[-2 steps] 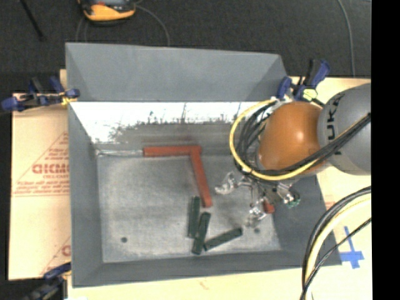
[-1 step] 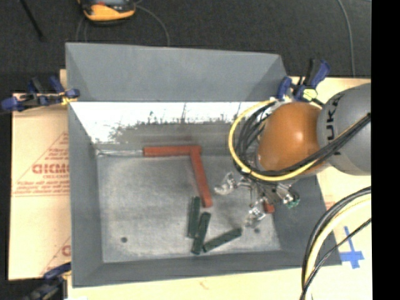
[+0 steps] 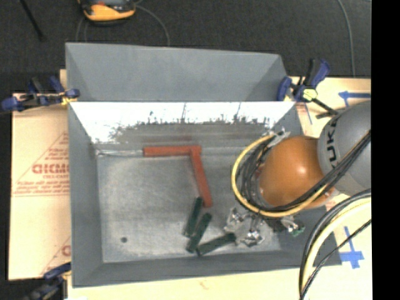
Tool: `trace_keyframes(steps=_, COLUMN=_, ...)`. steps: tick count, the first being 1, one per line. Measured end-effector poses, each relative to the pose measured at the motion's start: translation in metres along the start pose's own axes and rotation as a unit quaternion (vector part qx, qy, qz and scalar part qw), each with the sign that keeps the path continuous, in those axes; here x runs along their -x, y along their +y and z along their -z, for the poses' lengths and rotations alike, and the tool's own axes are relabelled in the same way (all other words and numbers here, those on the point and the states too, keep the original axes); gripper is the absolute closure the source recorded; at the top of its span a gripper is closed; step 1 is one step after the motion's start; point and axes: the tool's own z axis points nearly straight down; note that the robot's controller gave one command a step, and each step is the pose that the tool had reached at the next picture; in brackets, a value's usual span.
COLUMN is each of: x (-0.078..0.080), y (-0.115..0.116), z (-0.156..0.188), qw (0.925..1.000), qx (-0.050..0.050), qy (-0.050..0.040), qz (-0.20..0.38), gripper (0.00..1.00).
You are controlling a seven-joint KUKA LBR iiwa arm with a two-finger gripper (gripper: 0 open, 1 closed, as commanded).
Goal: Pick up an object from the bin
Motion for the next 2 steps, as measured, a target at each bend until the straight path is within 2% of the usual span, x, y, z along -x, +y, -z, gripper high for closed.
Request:
trace_keyframes(steps=1, x=0.0, y=0.0, z=0.0, qw=1.0, qx=0.0, qy=0.0, qz=0.0, gripper=1.0)
trace_keyframes(steps=2, x=0.027, y=-0.017, z=0.19, qw=0.9998, qx=0.004, qy=-0.0047, qz=0.017, gripper=1.0)
